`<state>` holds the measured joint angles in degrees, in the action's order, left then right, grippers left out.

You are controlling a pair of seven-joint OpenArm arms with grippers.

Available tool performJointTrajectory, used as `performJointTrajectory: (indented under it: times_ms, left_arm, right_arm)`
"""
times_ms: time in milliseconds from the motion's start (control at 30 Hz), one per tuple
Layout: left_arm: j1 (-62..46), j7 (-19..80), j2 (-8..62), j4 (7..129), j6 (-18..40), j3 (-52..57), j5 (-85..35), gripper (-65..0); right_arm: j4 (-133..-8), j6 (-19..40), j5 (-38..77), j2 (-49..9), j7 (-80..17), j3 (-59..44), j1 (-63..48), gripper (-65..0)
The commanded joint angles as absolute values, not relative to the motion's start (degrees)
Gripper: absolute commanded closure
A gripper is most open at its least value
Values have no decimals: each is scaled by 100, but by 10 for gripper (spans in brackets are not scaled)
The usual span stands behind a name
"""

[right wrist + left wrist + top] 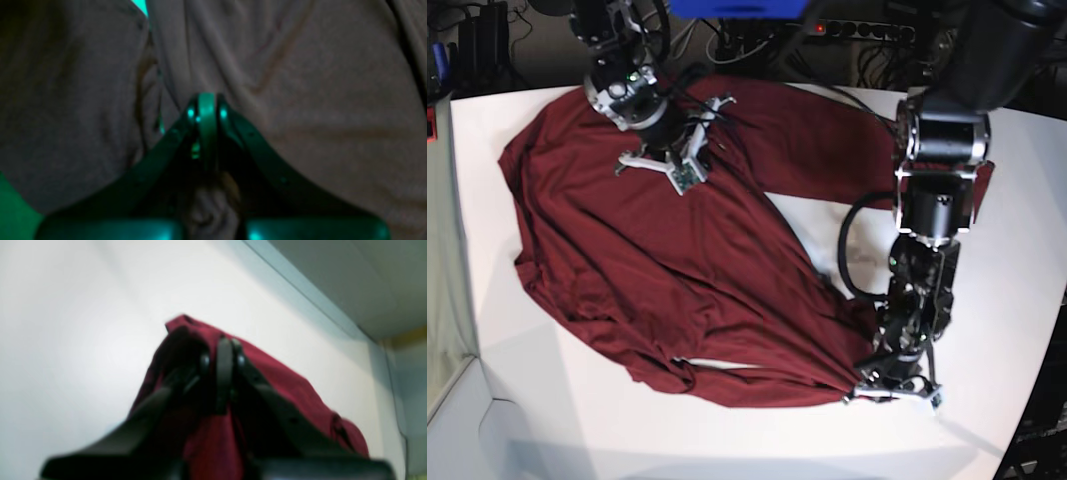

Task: Layout the t-shirt on the table in an organized manner, then fold the t-shirt properly
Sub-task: 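Grasp the red shirt hem with the left gripper and pull it outward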

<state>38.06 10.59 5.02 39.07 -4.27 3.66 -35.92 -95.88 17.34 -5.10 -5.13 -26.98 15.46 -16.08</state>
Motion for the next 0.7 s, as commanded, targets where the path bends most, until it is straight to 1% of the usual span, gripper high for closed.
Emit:
performJointTrajectory:
  times_ms: [0,133,267,400,567,600,667]
  left_arm:
    - [4145,813,514,3873,-382,382,-3600,-5]
    - [4514,725,514,3468,-382,180,-3600,-11]
    - [4646,699,514,3618,-382,-338,-3609,-79]
    - [4752,690,514,3811,-382,-541,-3609,-139]
    - [5130,690,400,3257,-382,-760,-3600,-220]
    - [5200,690,374,3108,-382,-752,-3609,-232]
    - [5209,699,356,3011,-382,-769,-3609,-235]
  right_arm:
    - [-9648,1754,-470,-541,-2571,1552,-1587,0]
    - [-9604,1754,-470,-532,-2571,1552,-1587,0]
    - [-9604,1754,-470,-532,-2571,1552,-1587,0]
    - [-9604,1754,-470,-532,-2571,1552,-1587,0]
    - [-9604,1754,-470,-532,-2571,1552,-1622,0]
    - [-9604,1754,-470,-532,-2571,1552,-1622,0]
    - [-9604,1754,-470,-532,-2571,1552,-1622,0]
